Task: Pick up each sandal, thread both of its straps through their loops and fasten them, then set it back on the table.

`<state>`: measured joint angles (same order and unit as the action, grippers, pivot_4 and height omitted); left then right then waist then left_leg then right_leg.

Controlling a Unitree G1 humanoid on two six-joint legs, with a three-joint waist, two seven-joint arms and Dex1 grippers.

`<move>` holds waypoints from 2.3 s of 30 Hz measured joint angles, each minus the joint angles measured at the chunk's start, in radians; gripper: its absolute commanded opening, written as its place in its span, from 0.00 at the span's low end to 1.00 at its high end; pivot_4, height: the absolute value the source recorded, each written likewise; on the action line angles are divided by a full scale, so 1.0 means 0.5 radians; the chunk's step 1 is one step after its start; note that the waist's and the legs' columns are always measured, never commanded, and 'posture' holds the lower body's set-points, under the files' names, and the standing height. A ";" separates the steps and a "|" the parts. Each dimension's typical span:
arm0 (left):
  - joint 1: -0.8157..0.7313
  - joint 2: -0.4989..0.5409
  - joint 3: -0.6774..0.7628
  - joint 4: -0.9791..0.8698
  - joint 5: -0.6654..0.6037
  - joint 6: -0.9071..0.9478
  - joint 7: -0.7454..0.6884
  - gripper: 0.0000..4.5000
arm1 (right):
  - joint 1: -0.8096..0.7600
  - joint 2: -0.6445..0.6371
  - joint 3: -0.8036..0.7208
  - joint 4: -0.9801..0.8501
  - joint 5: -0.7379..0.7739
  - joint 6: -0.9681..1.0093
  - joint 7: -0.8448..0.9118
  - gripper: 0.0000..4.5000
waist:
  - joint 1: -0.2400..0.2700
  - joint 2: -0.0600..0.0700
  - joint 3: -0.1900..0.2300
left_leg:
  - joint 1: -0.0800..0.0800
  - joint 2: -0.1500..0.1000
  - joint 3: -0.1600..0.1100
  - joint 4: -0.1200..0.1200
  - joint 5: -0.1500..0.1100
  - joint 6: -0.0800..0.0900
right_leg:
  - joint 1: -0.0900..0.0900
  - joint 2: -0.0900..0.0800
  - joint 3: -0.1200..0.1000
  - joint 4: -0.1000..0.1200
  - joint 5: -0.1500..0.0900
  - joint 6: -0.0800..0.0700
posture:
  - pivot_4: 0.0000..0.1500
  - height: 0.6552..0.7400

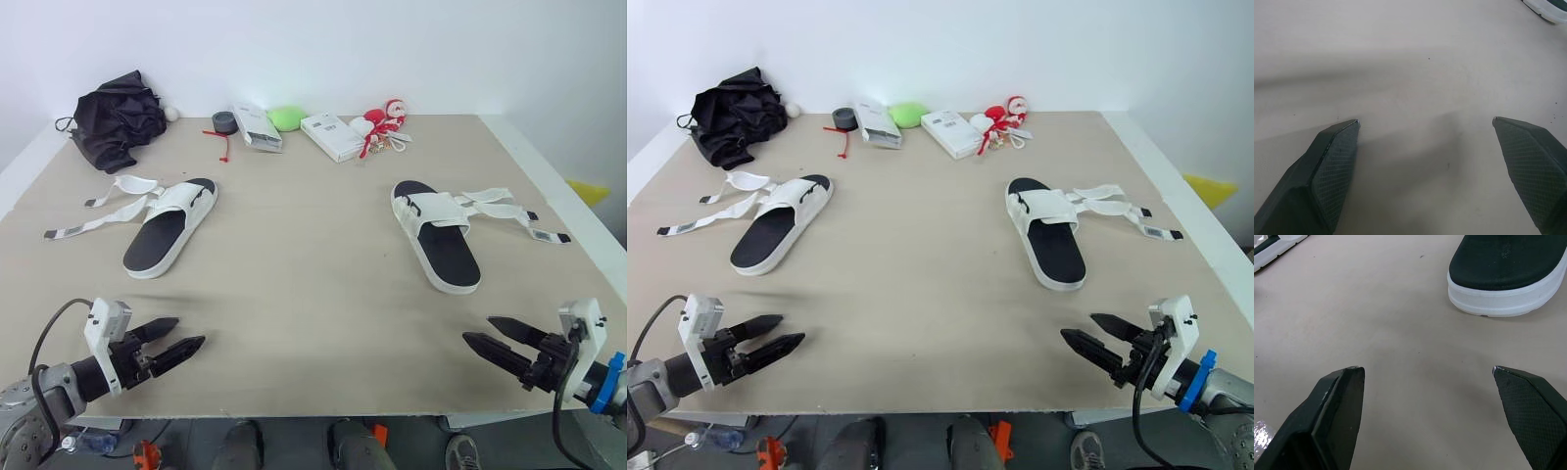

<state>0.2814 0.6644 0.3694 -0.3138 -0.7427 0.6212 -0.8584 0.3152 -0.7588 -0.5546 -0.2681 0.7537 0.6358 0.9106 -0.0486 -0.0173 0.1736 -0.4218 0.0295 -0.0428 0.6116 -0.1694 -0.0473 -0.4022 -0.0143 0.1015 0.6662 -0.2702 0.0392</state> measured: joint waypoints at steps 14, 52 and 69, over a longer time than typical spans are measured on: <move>-0.263 0.038 -0.173 0.087 0.006 0.081 -0.061 1.00 | -0.026 0.026 0.009 -0.005 -0.003 0.000 -0.031 0.99 | 0.005 0.001 -0.001 | -0.001 -0.001 0.002 0.007 0.000 0.000 | 0.003 -0.001 0.002 0.000 0.002 0.006 | 1.00 0.98; -1.282 -0.360 -0.696 0.544 0.424 -0.591 -0.282 1.00 | -1.884 0.544 0.985 1.169 -0.820 -0.237 -0.909 0.99 | -0.006 -0.021 0.012 | -0.016 0.004 0.005 0.016 0.000 0.011 | -0.007 0.014 0.016 0.000 0.027 0.031 | 1.00 0.98; -1.271 -0.560 -0.511 0.531 0.384 -0.809 -0.075 1.00 | -2.186 0.776 0.895 1.860 -1.103 -0.820 -1.088 0.07 | -0.012 -0.022 0.011 | -0.012 0.005 0.007 0.021 0.004 0.014 | -0.002 0.015 0.018 0.000 0.036 0.033 | 1.00 0.98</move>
<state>-0.3538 0.3843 0.1141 -0.0485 -0.5506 0.2168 -0.8957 -0.7778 -0.3710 -0.1074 0.6621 0.2024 0.2256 0.3668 -0.0546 -0.0280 0.1791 -0.4278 0.0317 -0.0395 0.6222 -0.1673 -0.0401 -0.4033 -0.0068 0.1104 0.6662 -0.2522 0.0559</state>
